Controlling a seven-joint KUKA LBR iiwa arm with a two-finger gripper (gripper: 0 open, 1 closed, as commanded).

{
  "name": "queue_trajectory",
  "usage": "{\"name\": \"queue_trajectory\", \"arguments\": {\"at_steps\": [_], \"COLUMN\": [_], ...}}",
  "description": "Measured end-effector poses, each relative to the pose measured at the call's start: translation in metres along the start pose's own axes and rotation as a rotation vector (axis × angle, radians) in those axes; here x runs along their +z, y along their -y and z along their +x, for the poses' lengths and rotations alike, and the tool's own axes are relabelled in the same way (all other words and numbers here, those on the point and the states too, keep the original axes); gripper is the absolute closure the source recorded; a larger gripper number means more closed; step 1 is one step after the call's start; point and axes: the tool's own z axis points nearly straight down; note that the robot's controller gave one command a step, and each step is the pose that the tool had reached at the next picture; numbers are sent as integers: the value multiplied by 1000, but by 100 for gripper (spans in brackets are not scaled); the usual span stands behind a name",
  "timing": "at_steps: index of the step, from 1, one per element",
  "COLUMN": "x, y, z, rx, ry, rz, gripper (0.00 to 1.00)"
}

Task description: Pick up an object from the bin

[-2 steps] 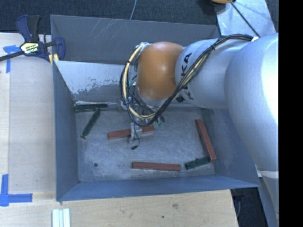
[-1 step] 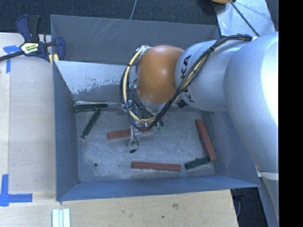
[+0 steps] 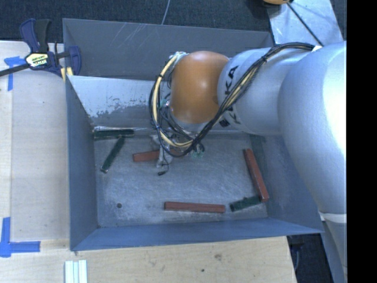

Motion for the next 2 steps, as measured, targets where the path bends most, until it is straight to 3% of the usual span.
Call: {"name": "queue_trajectory", "arguments": {"at_steps": [2], "x": [-1], "y": [0], "z": [0], "rx": [1], "ry": [0], "rz": [0], "gripper": [100]}}
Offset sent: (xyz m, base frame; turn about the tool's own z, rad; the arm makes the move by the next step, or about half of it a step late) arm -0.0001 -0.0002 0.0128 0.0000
